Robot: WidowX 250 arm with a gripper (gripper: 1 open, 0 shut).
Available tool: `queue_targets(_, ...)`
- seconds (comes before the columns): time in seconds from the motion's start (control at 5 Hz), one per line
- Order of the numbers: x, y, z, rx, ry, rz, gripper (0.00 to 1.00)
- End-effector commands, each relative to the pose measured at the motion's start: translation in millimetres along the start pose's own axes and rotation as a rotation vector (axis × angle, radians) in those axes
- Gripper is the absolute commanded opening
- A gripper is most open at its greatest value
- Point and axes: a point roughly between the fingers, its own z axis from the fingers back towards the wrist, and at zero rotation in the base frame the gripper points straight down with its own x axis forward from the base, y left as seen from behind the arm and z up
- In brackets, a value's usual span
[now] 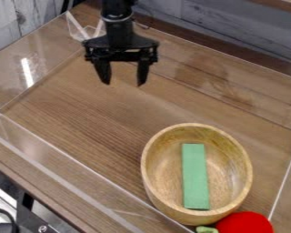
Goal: Put the green block in the brown bowl
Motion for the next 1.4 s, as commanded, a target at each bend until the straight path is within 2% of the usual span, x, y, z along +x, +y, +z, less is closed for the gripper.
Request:
queue_targets(0.0, -22.6, -18.5, 28.5, -0.013, -0.033, -0.016, 1.0)
queue_targets(0.4, -86.0, -66.0, 35.7, -0.013, 0.008, 0.031, 1.0)
queue_targets(0.6, -117.1, -83.4, 35.2, -0.026, 0.03, 0.041, 0.0)
queue_targets(0.8, -144.2, -91.3, 28.7, -0.04, 0.056, 0.092, 1.0)
queue_targets(1.0, -164.8, -94.0, 19.2, -0.047, 0.07, 0.106, 1.0)
queue_targets(1.2, -168.3, -92.0, 12.7, -0.056, 0.085, -0.009, 0.0)
